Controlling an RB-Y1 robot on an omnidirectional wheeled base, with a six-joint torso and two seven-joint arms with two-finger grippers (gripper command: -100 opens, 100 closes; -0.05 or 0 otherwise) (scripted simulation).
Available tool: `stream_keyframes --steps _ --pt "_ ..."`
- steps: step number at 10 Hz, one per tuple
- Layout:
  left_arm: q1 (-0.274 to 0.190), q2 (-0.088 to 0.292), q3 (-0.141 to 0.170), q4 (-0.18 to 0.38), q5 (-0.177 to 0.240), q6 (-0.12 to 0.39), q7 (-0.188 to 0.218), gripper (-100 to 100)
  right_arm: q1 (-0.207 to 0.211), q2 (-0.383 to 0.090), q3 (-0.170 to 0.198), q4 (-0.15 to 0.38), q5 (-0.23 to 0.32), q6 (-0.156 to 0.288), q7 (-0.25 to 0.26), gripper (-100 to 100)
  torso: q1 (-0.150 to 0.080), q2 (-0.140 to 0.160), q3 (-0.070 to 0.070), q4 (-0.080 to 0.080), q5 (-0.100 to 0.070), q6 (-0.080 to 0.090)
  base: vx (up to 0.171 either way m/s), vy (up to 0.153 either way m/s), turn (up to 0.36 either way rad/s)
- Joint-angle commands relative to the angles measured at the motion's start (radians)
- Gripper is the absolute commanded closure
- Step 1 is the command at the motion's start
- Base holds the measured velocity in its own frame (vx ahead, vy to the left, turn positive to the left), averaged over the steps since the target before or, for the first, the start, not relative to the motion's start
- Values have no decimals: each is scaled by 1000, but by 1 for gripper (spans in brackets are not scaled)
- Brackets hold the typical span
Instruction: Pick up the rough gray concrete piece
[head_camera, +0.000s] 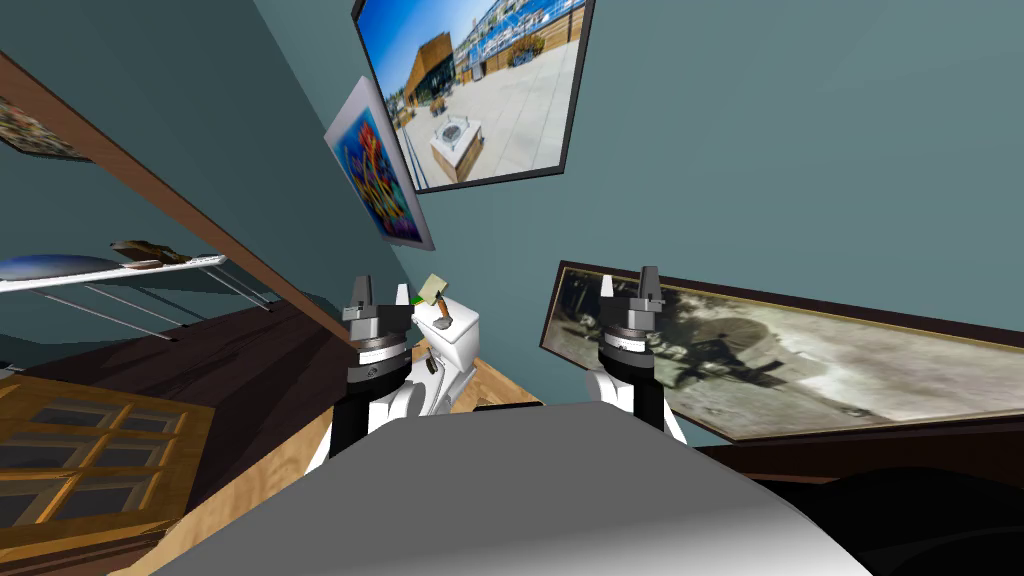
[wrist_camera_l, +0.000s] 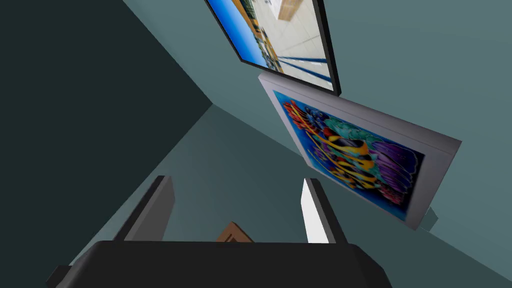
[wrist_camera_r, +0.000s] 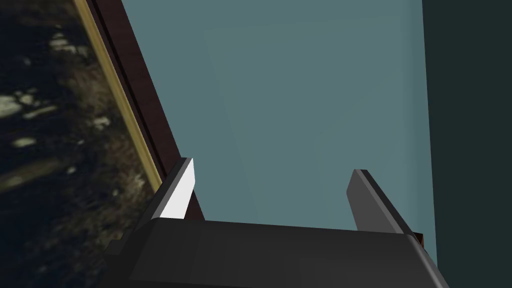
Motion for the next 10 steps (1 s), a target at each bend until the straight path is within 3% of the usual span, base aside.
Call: stream_keyframes --steps 1,5,10 --pt "-4 39 -1 2 -5 19 5 -100 0 0 0 0 0 0 0 0 0 0 0 0 0 0 -26 29 -25" --pt "-25 136 -8 13 -37 124 33 -100 0 0 0 0 0 0 0 0 6 2 1 0 1 0 -35 85 -63" --pt "-42 175 -13 22 -63 224 55 -100 0 0 0 0 0 0 0 0 5 0 0 0 1 0 -10 63 -54"
